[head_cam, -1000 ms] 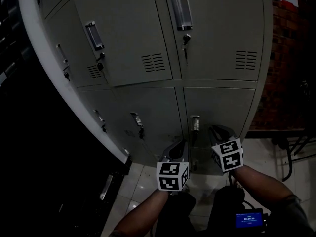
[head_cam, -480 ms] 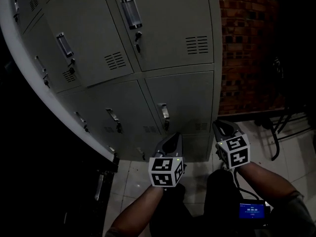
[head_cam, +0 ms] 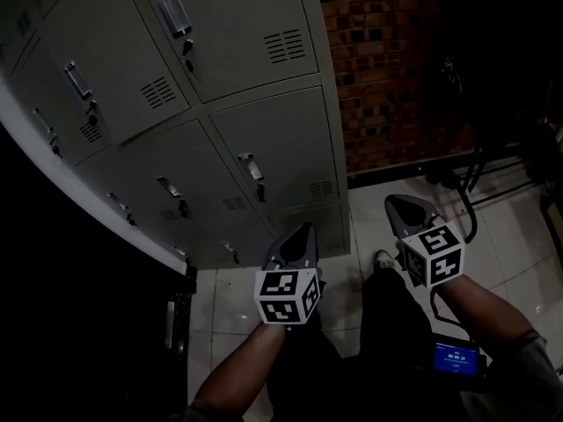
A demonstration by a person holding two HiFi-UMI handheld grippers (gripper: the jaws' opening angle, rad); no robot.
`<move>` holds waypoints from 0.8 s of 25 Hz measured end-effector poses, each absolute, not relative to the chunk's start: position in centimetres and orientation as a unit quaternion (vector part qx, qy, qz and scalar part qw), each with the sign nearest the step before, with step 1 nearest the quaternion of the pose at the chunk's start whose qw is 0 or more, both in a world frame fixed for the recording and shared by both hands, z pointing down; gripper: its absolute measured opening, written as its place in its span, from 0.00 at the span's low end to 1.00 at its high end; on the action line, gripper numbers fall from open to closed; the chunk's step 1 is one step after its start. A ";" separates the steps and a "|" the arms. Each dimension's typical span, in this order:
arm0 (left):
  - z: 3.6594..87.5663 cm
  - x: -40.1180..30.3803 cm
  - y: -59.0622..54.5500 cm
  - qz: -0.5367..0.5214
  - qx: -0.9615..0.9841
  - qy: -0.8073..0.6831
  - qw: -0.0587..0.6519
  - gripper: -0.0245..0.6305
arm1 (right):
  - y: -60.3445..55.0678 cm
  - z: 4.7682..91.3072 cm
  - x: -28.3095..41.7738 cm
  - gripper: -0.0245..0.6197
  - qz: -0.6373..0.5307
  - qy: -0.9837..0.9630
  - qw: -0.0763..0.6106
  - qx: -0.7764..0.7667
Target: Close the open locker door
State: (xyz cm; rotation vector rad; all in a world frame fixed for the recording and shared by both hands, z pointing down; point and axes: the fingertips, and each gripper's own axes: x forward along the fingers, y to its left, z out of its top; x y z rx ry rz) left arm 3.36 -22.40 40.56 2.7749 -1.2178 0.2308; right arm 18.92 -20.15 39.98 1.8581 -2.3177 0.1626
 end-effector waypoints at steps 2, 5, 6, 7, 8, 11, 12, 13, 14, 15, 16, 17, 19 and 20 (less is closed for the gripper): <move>40.4 3.9 -21.2 0.079 0.914 -0.394 0.047 0.04 | -18.0 39.9 19.5 0.05 0.052 -0.777 0.082 0.622; 39.8 4.1 -19.5 0.076 0.916 -0.392 0.044 0.04 | -15.1 39.7 20.1 0.05 0.048 -0.777 0.082 0.622; 39.7 4.1 -19.0 0.077 0.916 -0.391 0.042 0.04 | -14.2 39.6 20.3 0.05 0.047 -0.777 0.082 0.623; 39.6 4.2 -18.5 0.078 0.917 -0.390 0.040 0.04 | -13.4 39.5 20.4 0.05 0.046 -0.776 0.081 0.623; 39.5 4.3 -18.0 0.079 0.918 -0.388 0.037 0.04 | -12.8 39.4 20.5 0.05 0.045 -0.776 0.080 0.624; 39.1 4.6 -17.0 0.077 0.920 -0.382 0.033 0.04 | -11.7 39.4 20.8 0.05 0.048 -0.775 0.072 0.626; 39.0 4.7 -16.8 0.076 0.921 -0.380 0.032 0.04 | -11.6 39.5 20.8 0.05 0.049 -0.775 0.071 0.626; 39.0 4.9 -16.7 0.074 0.922 -0.378 0.032 0.04 | -11.6 39.6 20.7 0.05 0.049 -0.776 0.071 0.625; 38.9 4.9 -16.6 0.072 0.923 -0.377 0.032 0.04 | -11.7 39.6 20.6 0.05 0.048 -0.777 0.072 0.623; 38.9 5.0 -16.7 0.070 0.923 -0.377 0.032 0.04 | -11.9 39.6 20.5 0.05 0.047 -0.779 0.073 0.621; 38.8 4.9 -16.7 0.068 0.923 -0.377 0.031 0.04 | -12.0 39.6 20.3 0.05 0.045 -0.781 0.072 0.619; 38.8 4.9 -16.7 0.067 0.924 -0.376 0.032 0.04 | -12.0 39.6 20.1 0.05 0.044 -0.783 0.071 0.617; 39.1 4.9 -16.6 0.067 0.924 -0.375 0.033 0.04 | -12.0 39.6 19.9 0.05 0.042 -0.785 0.071 0.614; 39.4 4.9 -16.6 0.068 0.924 -0.374 0.035 0.04 | -12.0 39.6 19.8 0.05 0.041 -0.786 0.072 0.613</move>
